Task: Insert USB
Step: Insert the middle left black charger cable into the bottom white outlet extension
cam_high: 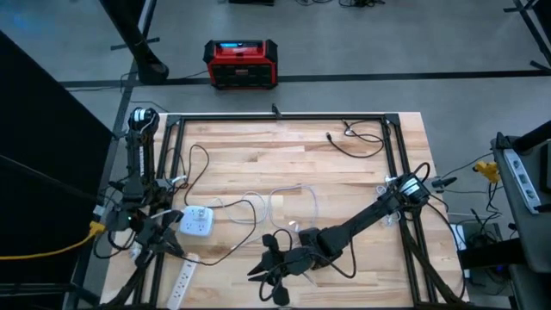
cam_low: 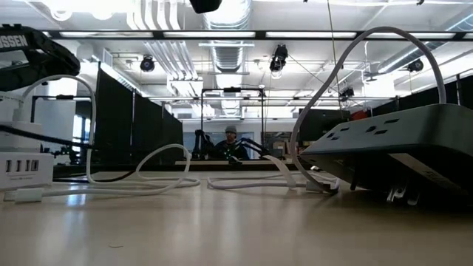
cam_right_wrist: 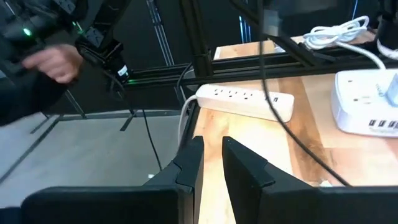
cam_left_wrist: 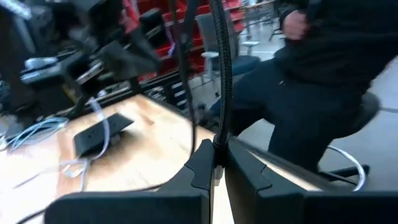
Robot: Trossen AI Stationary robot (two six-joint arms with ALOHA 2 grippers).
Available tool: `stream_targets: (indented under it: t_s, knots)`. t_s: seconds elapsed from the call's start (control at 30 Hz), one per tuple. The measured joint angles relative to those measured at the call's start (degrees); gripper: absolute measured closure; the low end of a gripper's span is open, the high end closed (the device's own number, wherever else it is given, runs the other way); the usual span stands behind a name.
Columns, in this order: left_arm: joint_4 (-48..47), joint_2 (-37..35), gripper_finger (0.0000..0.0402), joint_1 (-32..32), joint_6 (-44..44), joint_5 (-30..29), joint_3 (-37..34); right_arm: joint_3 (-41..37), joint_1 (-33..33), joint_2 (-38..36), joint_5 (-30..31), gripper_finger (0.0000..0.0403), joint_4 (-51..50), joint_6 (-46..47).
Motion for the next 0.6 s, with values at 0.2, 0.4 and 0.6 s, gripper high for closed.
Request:
stream_targets:
  t_s: [0.2,0.4,0.6]
  knots:
    - [0.25,0.28,0.0392,-0.20,0.23,6.73,5.87,0.08,-0.10,-0.04,-0.63,0.0353,-4.53,-5.36]
    - [-5.93,0.31,0.0392,0.69,1.77,5.87,13.18,0.09,-0.13,-0.24,-1.09,0.0348,-11.35,-10.28]
    - [-11.85,0.31,0.0392,1.17,-0.34,3.48,17.88,0.09,-0.67,-0.26,-1.16,0.0360,-16.29,-12.33]
